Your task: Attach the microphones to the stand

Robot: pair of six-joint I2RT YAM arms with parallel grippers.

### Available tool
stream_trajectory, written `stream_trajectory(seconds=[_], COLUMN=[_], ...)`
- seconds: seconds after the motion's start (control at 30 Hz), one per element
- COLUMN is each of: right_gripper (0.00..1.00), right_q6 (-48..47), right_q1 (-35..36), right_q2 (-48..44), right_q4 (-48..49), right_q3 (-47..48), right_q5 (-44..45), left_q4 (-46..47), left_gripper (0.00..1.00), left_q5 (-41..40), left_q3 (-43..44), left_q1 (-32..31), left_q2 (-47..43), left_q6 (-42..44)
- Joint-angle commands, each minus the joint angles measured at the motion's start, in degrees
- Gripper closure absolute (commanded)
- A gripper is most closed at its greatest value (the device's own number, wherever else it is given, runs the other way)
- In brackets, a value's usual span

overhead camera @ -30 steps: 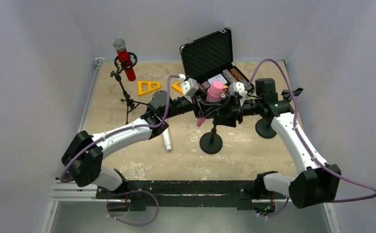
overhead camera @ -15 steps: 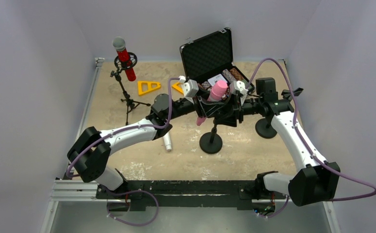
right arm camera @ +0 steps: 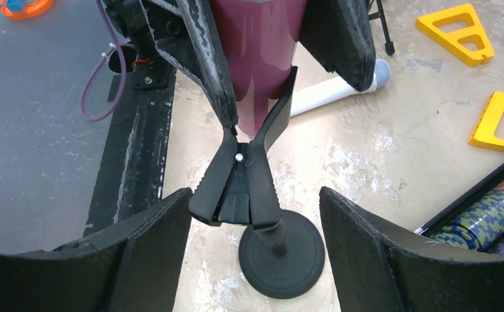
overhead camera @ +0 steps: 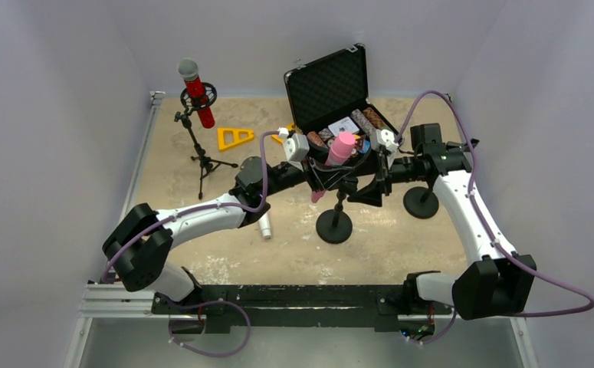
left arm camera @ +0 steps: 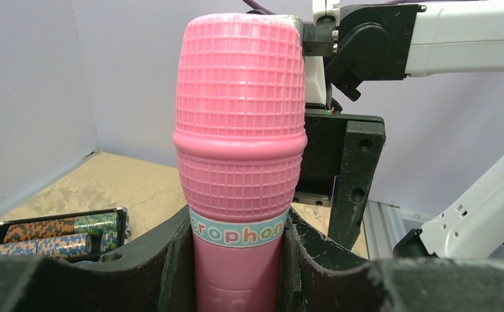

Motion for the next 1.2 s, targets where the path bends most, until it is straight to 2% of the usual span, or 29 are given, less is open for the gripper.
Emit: stream_trajectory(seconds=[0.0, 0.17, 0.23, 0.4, 0.47, 0.67, 0.87, 0.9, 0.93, 0.97, 1.0, 1.03, 1.07, 1.17], right_gripper=[0.28, 0.43, 0.52, 0.83, 1.00, 1.00, 1.00, 1.00, 0.88, 0.71, 0.56, 0.44, 0.37, 0.27], right_q6=[-6.6, -9.9, -11.5, -9.3, -5.8, 2.5, 4.1, 4.1, 3.9, 3.2, 2.3, 1.5, 0.9, -0.2], right_q1=[-0.4, -0.2, 0.1, 0.7, 1.3, 2.3, 2.3, 2.3, 2.2, 2.2, 2.2, 2.2, 2.2, 2.1], right_q2=[0.6, 1.7, 2.1, 1.6, 0.9, -0.6, -0.2, -0.1, -0.1, -0.2, -0.3, -0.3, -0.4, -0.4], right_q4=[-5.7, -9.0, -10.6, -9.4, -6.7, 1.4, 2.8, 2.7, 2.5, 1.9, 1.1, 0.4, -0.1, -1.0], right_q3=[2.5, 3.3, 4.0, 3.6, 2.8, -0.1, -0.5, -0.5, -0.5, -0.4, -0.3, -0.3, -0.2, 0.0], right_q5=[-2.8, -4.4, -5.3, -5.9, -5.5, -4.0, -3.7, -3.7, -3.8, -4.1, -4.4, -4.6, -4.7, -4.8], left_q4=[1.4, 1.9, 2.6, 6.7, 8.2, 11.3, 12.0, 11.9, 11.8, 11.5, 11.3, 11.2, 11.0, 8.3], left_gripper=[1.00, 1.00, 1.00, 1.00, 1.00, 1.00, 1.00, 1.00, 1.00, 1.00, 0.95, 0.84, 0.74, 0.45], left_q5=[-0.4, -0.4, 0.0, -0.1, -1.0, -3.2, -3.3, -3.2, -2.9, -2.9, -3.0, -3.2, -3.6, -4.8], left_q3=[-0.7, -0.6, -0.3, -0.9, -1.2, -0.7, 0.1, 0.1, -0.1, -0.4, -0.8, -1.3, -1.9, -2.9], left_q1=[-0.1, -0.2, -0.2, -0.6, -0.9, -2.3, -2.6, -2.5, -2.6, -2.5, -2.5, -2.6, -2.5, -2.4], left_q2=[-1.2, -0.8, -0.4, 1.0, 1.6, 3.0, 3.8, 3.9, 3.8, 3.6, 3.4, 3.0, 2.6, 0.7], left_q6=[-0.2, -0.5, -1.1, -3.4, -4.1, -4.5, -4.8, -4.9, -4.9, -4.9, -4.8, -4.8, -4.8, -4.8])
